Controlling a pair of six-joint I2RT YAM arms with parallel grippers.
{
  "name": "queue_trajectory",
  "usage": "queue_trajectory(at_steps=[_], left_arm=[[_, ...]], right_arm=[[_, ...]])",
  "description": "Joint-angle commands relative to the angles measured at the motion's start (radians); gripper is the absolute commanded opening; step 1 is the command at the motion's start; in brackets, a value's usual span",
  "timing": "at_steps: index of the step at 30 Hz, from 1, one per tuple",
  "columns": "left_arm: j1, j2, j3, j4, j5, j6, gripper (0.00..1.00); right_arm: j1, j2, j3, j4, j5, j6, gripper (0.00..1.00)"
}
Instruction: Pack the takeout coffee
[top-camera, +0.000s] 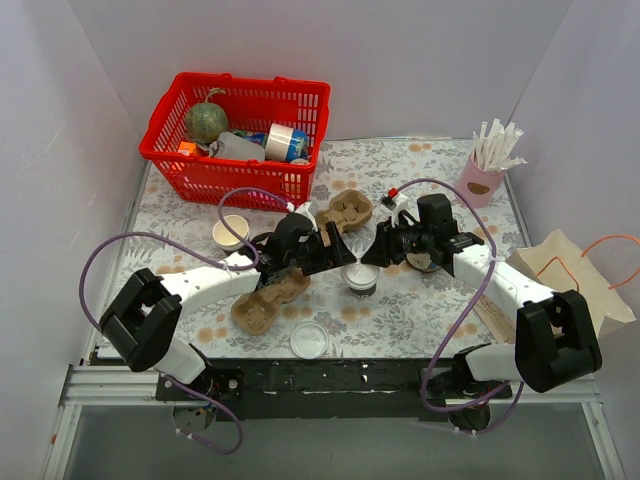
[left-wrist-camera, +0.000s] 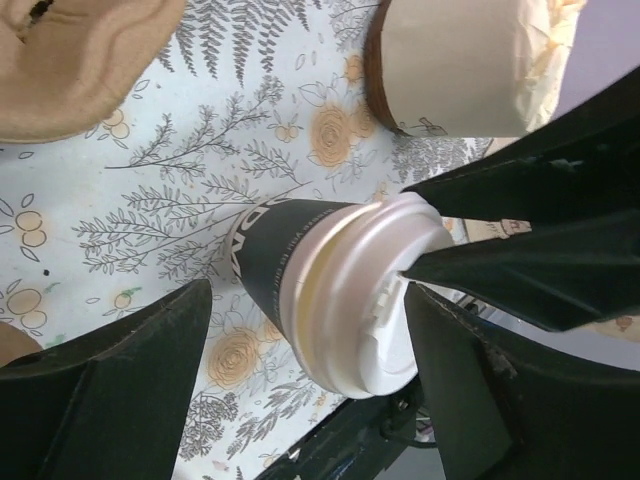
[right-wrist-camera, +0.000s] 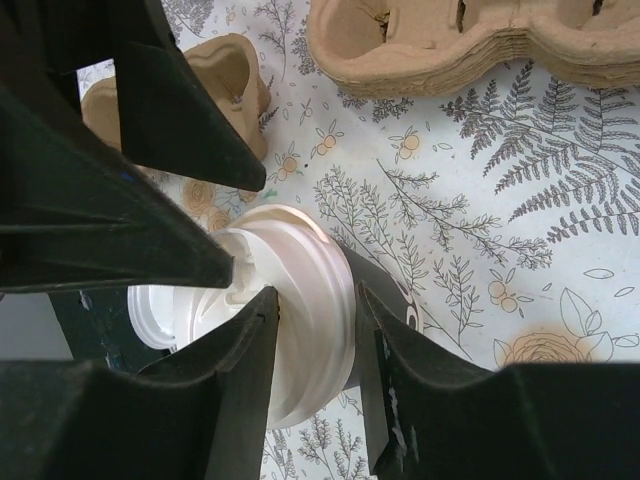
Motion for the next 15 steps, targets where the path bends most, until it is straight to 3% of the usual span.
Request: queue_trajectory(at_steps=[1,6,15], left_arm=[[0.012,0.018,0.043,0.033,0.022,0.051,0.74],[0.016,0.039,0.039,0.080,0.085,0.044,0.57],[0.016,0.069,0.066,0.063,0.070,0.031,0.39]], right_arm=[[-0.002,0.009,-0.005,-0.029,0.053,-0.041,0.44],[-0.002,0.009,0.006,-0.047,0.070,-0.022,0.49],[-0.002,-0.054,0.038,-0.072,0.176,0.051,0.57]])
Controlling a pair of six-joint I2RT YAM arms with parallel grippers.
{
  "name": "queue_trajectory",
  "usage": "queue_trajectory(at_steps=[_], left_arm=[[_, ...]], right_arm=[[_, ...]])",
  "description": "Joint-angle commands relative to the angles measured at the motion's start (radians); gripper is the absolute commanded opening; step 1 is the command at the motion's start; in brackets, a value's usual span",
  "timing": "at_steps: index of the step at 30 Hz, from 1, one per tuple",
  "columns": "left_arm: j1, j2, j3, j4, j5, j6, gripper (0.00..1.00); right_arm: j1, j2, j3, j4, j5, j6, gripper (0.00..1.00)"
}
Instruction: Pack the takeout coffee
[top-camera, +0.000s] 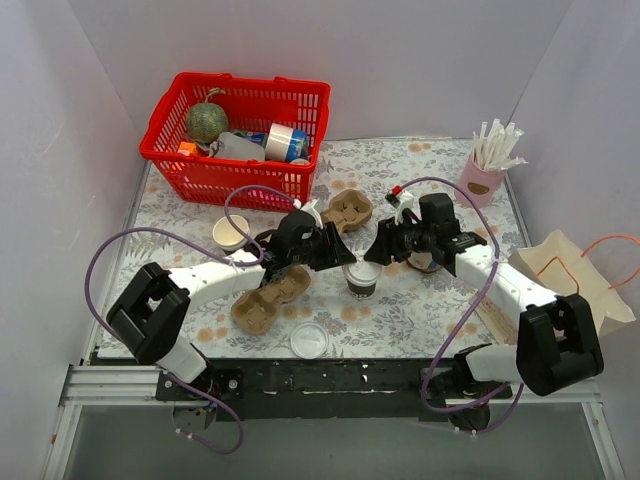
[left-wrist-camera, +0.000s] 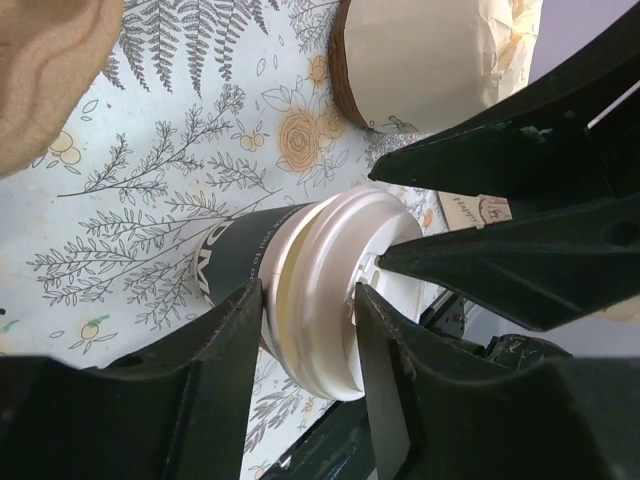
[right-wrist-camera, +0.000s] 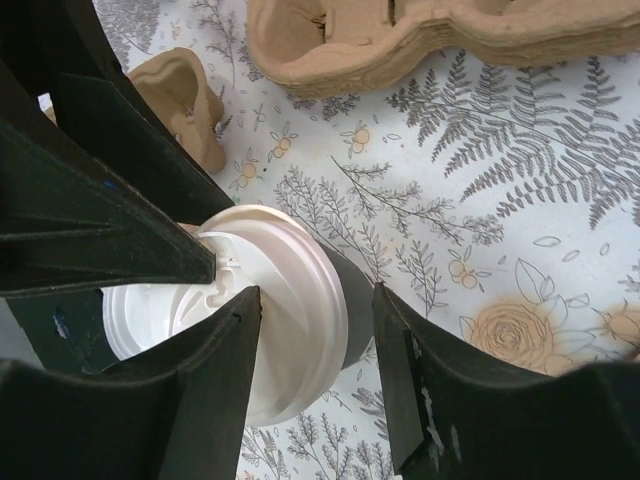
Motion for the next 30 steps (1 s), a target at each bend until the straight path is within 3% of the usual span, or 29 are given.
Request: queue_trajectory(at_steps=[1,10,23,26,30], left_arm=[[0.004,0.008,0.043,-0.002,0.003,0.005,0.38],[0.001,-0.006,0.026,0.001,-0.003,-0.028,0.32],[-0.038,-0.025,0.009,-0.013,-0.055,-0.053,0.34],[-0.048,-0.026,0.012,-0.020,-0.069,-0.053,0.39],[-0.056,-0.031,0.015,-0.022,-0.071,-0.042,0.60]], right_arm=[[0.002,-0.064,0.030,-0.063,0.099,0.033,0.58],[0.002,-0.192,-0.007,-0.112,0.149,0.146,0.70],[0.002,-0.177,-0.058,-0.164,0.121,0.217,0.63],[0.002,-0.167,-0.056,-0.167,0.103,0.220,0.59],[0.000,-0.185,-0.050,-0.169,0.098,0.214,0.56]])
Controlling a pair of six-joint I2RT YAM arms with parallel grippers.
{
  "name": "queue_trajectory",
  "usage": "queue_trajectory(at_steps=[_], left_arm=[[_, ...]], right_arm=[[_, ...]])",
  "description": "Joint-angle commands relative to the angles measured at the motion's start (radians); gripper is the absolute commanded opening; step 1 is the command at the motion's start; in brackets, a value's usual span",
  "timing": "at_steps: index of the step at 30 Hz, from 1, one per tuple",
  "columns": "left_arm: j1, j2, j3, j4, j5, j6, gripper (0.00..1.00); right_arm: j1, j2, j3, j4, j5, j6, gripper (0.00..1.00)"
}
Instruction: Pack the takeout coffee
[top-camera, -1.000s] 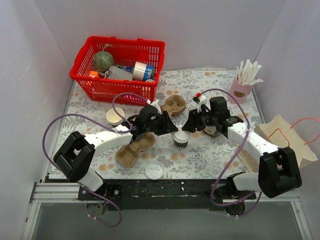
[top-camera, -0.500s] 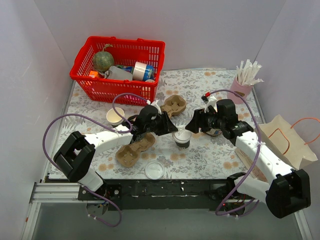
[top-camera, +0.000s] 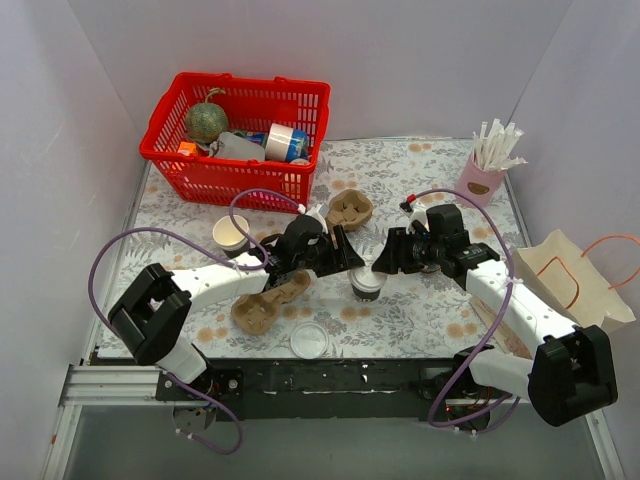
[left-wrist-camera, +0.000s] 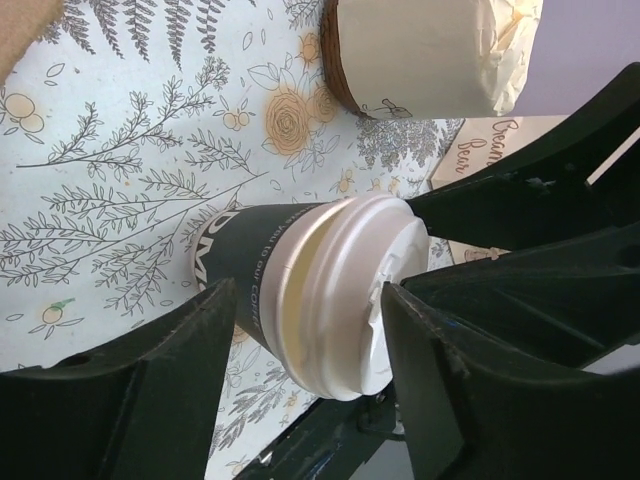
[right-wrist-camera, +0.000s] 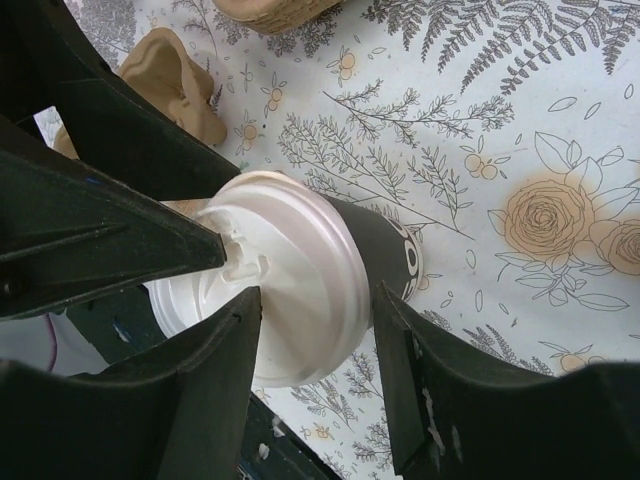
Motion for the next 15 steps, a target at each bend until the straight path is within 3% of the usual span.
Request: queue_trajectory(at_steps=[1,12,15], left_arm=[[-0.011,-0.040,0.009,-0.019,-0.029,0.011,0.65],[-0.012,-0.068,0.004,-0.027,-0.018,0.013,0.77],[-0.012,-0.089,0.000,-0.032,-0.013,0.017,0.79]], right_arm=[[0.002,-0.024,0.004,0.006,-0.027,0.003,0.54],[0.002,-0.029,0.048,-0.076,-0.006,-0.026,0.44],[0.002,-0.027,0.063,-0.088,0.001,-0.033,0.36]])
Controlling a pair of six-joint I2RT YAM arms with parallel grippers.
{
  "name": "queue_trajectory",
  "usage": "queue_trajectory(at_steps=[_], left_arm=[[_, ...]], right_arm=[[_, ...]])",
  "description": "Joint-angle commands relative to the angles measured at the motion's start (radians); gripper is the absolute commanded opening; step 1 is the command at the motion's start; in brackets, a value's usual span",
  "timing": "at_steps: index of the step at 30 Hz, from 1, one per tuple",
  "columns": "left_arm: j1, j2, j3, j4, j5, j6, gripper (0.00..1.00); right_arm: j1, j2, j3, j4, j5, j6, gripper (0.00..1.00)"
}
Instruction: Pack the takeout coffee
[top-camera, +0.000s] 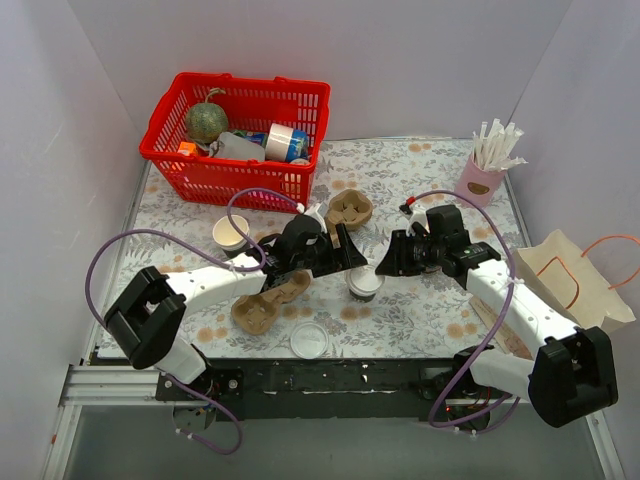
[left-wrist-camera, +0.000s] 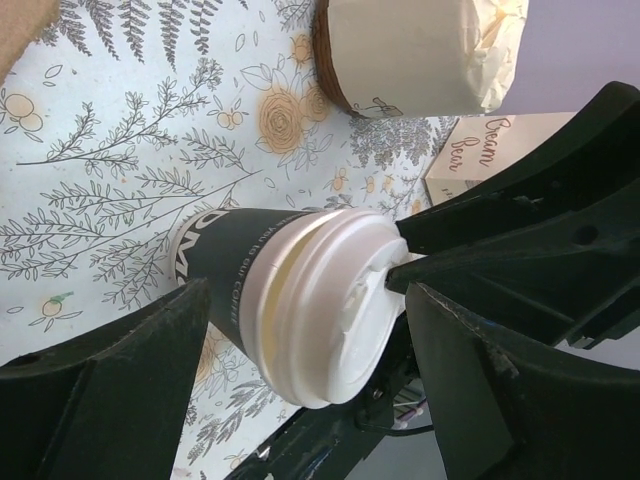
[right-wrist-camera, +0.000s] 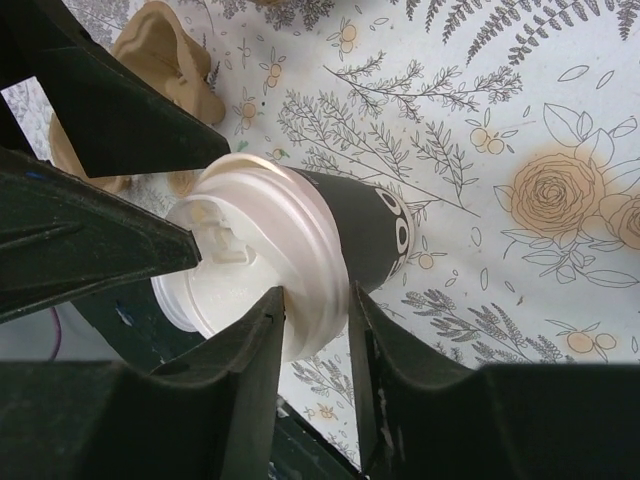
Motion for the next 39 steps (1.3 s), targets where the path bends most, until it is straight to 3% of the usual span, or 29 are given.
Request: queue_trajectory(at_steps=[1,12,20,25,31,39], left_arm=[[-0.005,-0.082,0.000,-0.011,0.001,0.019,0.80],[-0.021,-0.087,0.072,-0.163,-0.054,0.108,0.74],[-0.036,-0.010,0.159,-0.201,-0.046,0.132,0.50],[-0.050,0.032,0.210,-0.250,-0.091,0.159,0.49],[-0.061,0.053,0.243,-0.296,-0.104,0.185,0.19],[-0.070,0.068,0.277,-0.353,-0.120,0.223,0.20]], right_arm=[[0.002,-0.022,0.059,-0.037,0.013,-0.029,0.34],[0.002,-0.010,0.085,-0.071,0.045,-0.040,0.28],[0.002,-0.001,0.075,-0.060,0.040,-0.034,0.28],[0.002,0.001,0.078,-0.056,0.030,-0.037,0.28],[0.002,0.009,0.075,-0.056,0.027,-0.044,0.28],[0.002,0.005,0.073,-0.053,0.013,-0.049,0.28]])
